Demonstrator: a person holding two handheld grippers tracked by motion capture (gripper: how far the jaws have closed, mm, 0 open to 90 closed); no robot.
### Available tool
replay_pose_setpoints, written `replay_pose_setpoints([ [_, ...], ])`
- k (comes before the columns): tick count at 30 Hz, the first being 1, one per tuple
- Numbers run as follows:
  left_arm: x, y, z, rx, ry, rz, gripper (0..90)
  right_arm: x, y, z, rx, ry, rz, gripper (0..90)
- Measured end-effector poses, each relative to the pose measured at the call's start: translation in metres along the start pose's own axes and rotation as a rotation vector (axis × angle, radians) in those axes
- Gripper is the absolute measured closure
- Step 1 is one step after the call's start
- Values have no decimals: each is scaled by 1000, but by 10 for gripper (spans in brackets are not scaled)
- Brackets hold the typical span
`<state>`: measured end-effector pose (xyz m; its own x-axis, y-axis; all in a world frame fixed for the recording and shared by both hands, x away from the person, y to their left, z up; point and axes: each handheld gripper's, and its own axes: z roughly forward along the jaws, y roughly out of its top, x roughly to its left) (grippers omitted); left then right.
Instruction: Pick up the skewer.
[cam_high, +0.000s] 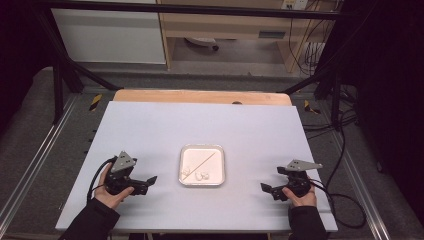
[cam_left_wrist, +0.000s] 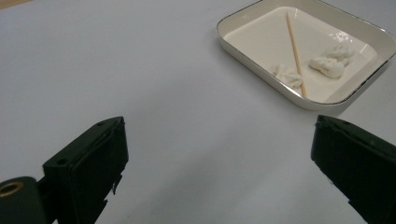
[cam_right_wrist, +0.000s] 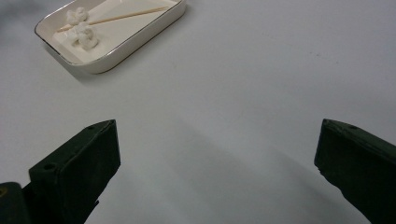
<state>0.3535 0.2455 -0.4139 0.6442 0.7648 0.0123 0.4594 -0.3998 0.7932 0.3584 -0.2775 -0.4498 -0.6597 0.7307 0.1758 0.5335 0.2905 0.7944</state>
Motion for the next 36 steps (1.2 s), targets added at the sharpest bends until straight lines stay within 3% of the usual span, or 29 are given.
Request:
replay_pose_setpoints([
  [6,-9,14,9,7,-3,42,37,0,0,0,4,1,-2,9],
  [11,-18,26,14,33,6,41,38,0,0,1,4,0,-2,9],
  [28,-49,67,53,84,-23,90,45,0,0,2,11,-2,-4,8],
  [36,-63,79,78,122,-33,96,127,0,0,2,12,-1,-4,9],
])
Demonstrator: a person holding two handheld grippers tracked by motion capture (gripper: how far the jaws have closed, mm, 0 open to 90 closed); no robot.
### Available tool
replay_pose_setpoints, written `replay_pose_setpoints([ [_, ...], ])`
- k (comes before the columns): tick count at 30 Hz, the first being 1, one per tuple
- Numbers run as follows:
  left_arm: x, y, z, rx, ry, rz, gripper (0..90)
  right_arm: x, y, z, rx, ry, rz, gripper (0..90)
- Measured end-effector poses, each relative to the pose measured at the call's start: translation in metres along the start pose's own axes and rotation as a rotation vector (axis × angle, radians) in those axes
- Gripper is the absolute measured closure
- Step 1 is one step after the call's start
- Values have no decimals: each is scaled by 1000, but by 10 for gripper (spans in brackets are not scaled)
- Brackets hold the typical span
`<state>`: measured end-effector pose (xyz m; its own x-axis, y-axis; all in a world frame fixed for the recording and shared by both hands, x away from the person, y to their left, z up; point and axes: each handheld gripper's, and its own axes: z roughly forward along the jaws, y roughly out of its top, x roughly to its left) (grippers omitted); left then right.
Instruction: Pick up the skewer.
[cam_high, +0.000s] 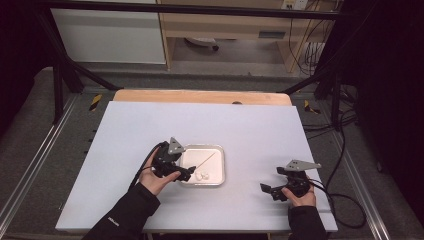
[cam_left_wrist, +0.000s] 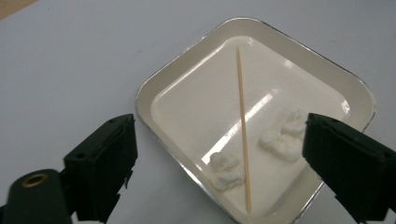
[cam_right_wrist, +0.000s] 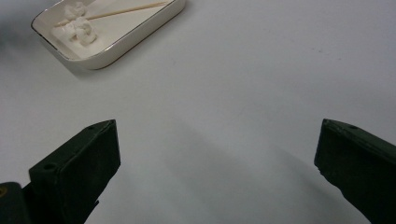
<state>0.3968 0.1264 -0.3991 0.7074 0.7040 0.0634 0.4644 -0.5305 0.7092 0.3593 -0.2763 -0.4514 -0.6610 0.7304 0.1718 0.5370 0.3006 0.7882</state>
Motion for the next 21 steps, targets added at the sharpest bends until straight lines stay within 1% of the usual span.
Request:
replay_pose_setpoints([
  [1,-1,2,3,2,-6,0,152,0,0,0,1,1,0,8],
  [3,-5,5,9,1,0,2,192,0,0,0,2,1,-1,8],
  [4,-7,7,15,10,-3,2,213,0,0,0,-1,0,-2,9],
  [5,-7,7,15,10,-3,2,228,0,0,0,0,0,-3,9],
  [8,-11,9,25,38,-20,1,277,0,0,0,1,2,-3,9],
  [10,-15,10,34,61,-21,11,331,0,0,0,1,3,0,8],
  [12,-15,10,37,68,-22,8,388,0,0,0,1,2,-2,8],
  [13,-15,10,42,79,-31,-6,425,0,0,0,-1,2,-2,8],
  [16,-15,9,45,96,-35,-13,519,0,0,0,-1,3,-2,8],
  [18,-16,7,48,113,-39,-1,557,0,0,0,-1,3,-3,8],
  [21,-17,6,49,115,-39,1,645,0,0,0,0,4,-3,9],
])
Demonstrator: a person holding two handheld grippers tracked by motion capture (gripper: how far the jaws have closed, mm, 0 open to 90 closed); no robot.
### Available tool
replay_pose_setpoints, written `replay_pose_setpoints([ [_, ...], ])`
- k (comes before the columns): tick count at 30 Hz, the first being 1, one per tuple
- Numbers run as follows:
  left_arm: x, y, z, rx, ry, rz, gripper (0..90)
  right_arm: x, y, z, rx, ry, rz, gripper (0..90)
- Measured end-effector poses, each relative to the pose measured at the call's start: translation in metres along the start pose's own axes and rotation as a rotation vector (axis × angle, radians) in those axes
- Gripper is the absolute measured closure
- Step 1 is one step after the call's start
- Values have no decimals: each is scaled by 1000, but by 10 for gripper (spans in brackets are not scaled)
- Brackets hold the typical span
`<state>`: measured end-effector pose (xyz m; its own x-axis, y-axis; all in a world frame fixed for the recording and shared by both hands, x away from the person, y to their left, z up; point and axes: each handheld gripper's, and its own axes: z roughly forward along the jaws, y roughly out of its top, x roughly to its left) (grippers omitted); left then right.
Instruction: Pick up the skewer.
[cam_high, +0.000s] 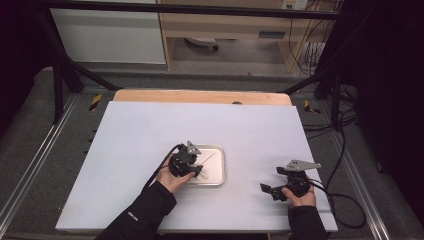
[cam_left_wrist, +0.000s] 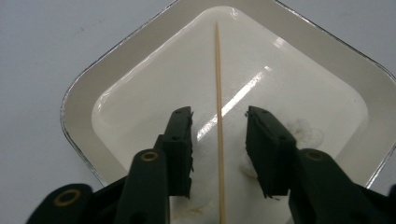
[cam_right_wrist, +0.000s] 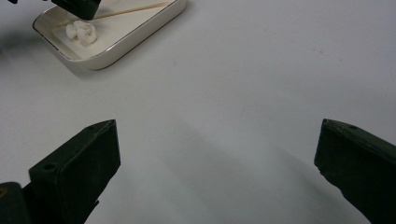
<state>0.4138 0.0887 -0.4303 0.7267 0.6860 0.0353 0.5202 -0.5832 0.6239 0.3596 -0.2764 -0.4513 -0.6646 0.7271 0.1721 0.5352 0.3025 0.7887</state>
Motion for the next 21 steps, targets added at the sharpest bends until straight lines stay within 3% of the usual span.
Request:
replay_pose_setpoints([
  [8,0,-5,2,7,-15,-3,790,0,0,0,-1,1,0,9],
  [16,-4,-6,3,0,-2,20,878,0,0,0,-2,0,-1,9],
  [21,-6,-6,3,-3,9,38,888,0,0,0,-2,0,0,9],
])
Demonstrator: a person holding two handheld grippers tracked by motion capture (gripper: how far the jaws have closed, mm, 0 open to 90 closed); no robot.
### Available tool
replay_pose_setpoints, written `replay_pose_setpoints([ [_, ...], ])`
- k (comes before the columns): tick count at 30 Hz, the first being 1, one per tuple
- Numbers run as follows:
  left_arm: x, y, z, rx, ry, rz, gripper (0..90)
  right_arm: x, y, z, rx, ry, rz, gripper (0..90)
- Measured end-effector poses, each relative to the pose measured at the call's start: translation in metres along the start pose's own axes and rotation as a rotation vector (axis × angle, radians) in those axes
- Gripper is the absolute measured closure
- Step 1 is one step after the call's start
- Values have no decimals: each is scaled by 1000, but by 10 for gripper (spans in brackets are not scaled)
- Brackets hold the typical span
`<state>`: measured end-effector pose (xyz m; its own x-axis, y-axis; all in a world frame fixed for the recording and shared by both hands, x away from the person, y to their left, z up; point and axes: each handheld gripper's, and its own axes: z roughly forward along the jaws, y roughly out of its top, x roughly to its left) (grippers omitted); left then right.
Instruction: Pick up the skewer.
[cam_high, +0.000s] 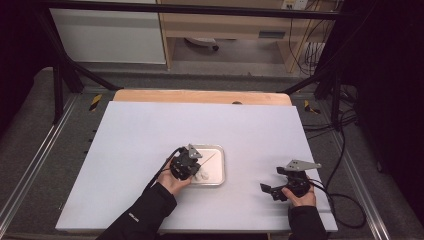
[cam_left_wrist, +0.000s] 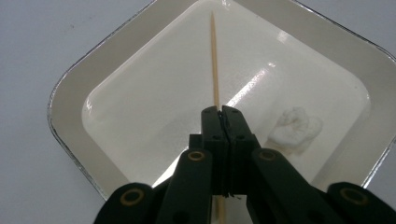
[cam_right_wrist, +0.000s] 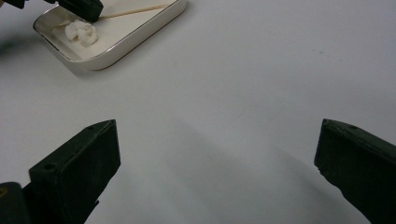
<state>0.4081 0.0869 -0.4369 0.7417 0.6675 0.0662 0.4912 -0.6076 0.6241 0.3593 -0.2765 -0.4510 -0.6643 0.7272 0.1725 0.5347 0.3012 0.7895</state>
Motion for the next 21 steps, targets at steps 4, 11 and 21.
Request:
replay_pose_setpoints([
  [4,1,-2,0,-22,-11,-6,890,0,0,0,0,-1,-3,9],
  [11,3,-3,-5,-55,-22,-15,891,0,0,0,0,-2,0,9],
  [21,10,-1,-30,-70,-69,-11,891,2,3,0,-9,-8,-31,7],
])
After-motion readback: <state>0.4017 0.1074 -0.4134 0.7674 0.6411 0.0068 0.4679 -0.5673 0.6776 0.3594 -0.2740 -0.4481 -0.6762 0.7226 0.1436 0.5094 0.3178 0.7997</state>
